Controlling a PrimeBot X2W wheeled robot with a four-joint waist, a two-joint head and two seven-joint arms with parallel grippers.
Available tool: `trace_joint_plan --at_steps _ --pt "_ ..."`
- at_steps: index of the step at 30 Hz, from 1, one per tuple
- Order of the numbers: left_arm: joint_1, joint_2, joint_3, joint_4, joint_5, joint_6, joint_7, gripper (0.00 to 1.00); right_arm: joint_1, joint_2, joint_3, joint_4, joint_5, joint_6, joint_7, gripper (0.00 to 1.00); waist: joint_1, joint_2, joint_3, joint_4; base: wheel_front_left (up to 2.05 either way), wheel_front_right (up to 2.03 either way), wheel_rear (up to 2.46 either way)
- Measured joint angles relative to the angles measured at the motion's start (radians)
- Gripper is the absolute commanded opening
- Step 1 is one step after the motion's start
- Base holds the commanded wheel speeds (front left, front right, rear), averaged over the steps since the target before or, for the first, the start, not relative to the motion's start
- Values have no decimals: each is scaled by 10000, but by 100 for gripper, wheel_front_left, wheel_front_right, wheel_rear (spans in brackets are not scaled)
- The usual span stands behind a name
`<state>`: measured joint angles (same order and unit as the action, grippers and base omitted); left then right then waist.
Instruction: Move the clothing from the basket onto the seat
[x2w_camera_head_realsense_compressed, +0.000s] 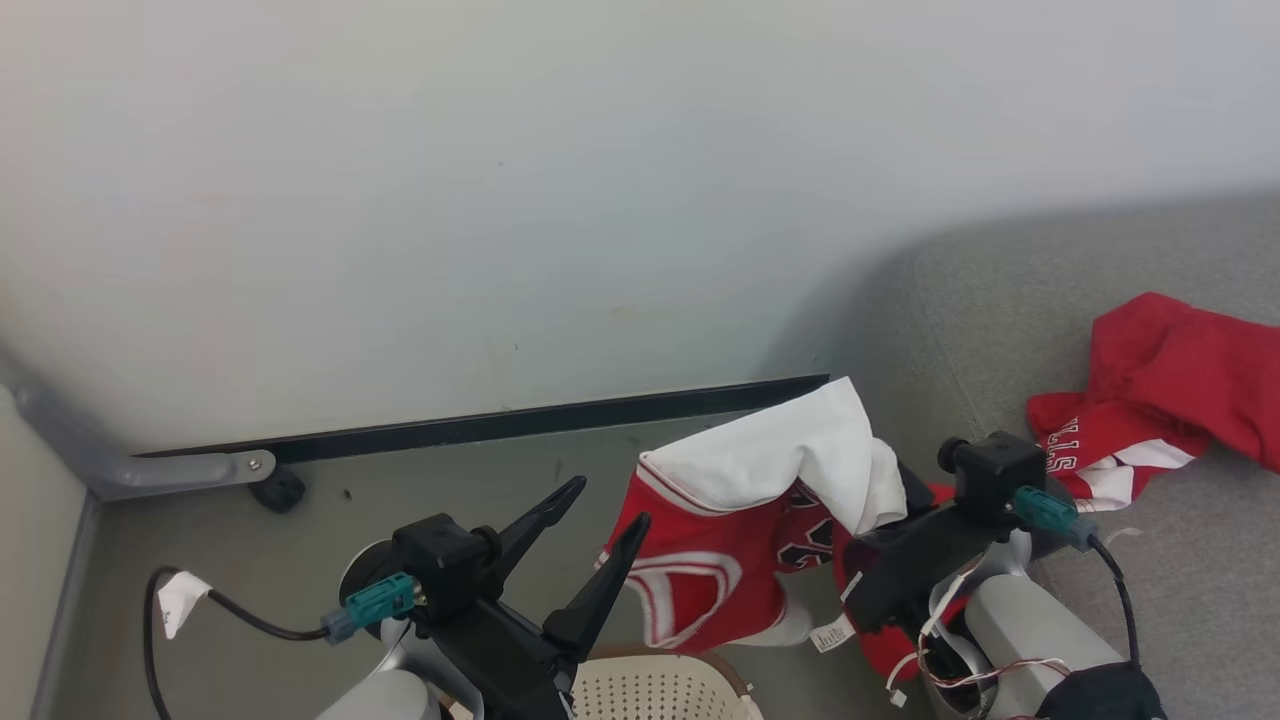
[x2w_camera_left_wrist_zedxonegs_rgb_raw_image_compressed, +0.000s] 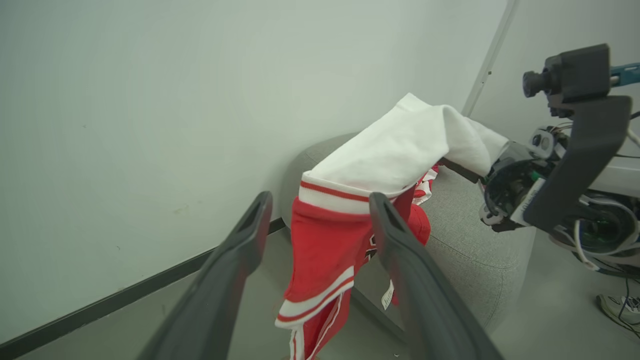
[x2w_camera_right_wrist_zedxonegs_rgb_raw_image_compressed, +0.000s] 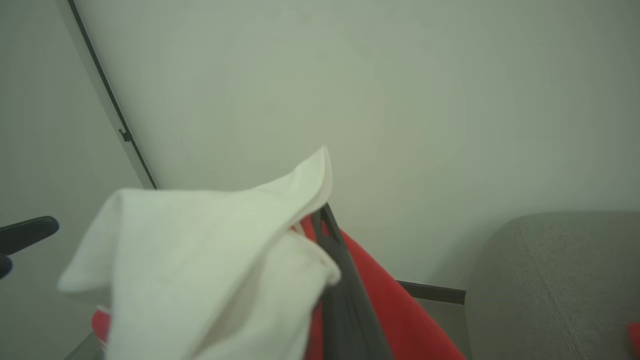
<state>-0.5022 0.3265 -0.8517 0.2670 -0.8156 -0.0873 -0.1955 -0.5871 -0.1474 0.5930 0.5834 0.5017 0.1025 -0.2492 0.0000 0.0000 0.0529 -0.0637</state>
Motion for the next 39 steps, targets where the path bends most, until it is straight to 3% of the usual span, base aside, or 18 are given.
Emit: trace_joint_plan --at_steps 22,39 --pt "429 389 -194 -746 182 272 0 100 1541 -1237 -1563 -3515 -646 -874 -4 0 0 0 -70 -1749 0 0 0" --pt "433 675 -219 -1360 380 533 90 100 2526 -1580 -2349 -6113 -1066 -1338 -75 0 0 0 404 -3256 0 0 0"
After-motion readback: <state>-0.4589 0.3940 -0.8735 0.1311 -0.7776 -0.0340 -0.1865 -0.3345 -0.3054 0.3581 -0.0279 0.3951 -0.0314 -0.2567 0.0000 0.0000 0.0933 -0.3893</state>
